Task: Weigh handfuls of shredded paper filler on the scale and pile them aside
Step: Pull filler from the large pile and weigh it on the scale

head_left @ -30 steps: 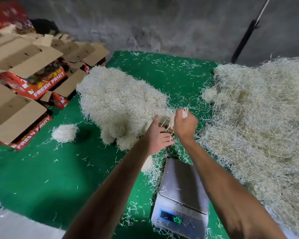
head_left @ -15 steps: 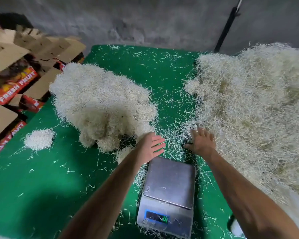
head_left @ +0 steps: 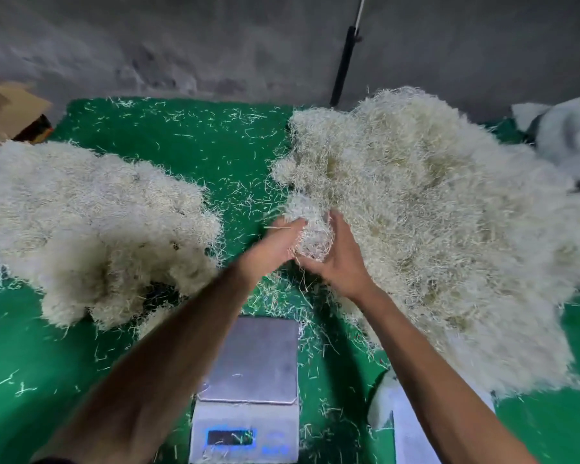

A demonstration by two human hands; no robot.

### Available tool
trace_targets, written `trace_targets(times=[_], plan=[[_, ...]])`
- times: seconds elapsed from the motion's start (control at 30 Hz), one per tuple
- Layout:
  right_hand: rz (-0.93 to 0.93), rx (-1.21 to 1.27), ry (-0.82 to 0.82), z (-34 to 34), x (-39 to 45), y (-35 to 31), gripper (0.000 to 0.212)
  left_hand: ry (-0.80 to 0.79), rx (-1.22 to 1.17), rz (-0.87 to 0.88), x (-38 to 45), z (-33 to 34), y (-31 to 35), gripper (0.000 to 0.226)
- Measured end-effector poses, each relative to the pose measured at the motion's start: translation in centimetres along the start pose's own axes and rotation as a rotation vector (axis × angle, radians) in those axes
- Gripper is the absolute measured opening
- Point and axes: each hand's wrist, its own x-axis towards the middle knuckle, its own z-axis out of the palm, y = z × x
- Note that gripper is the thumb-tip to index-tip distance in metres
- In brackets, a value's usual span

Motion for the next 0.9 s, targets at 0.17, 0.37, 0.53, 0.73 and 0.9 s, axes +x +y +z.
trace_targets(times=[0.17, 0.37, 0.53, 0.73, 0.9], plan=[[0.120, -0.145, -0.050, -2.8, 2.2, 0.2, 0.056, -0.140, 0.402, 0.189, -1.6, -1.3, 8.7, 0.120], [0.023, -0.178, 0.112, -7.5, 4.7, -3.0, 0.065, 0.000, 1.116, 0.343, -3.4, -0.8, 10.9, 0.121], [0.039, -0.318, 0.068, -7.9, 2.9, -2.4, 0.036, 0.068, 0.390, 0.320, -4.6, -0.3, 12.4, 0.092], [0.193, -0.422, 0.041, -8.0, 2.1, -1.7, 0.053, -0.007, 0.006, 0.297, -5.8, 1.4, 11.8, 0.091], [-0.015, -0.454, 0.313, -9.5, 3.9, -4.6, 0.038, -0.041, 1.006, 0.452, -3.9, 1.1, 9.9, 0.123]])
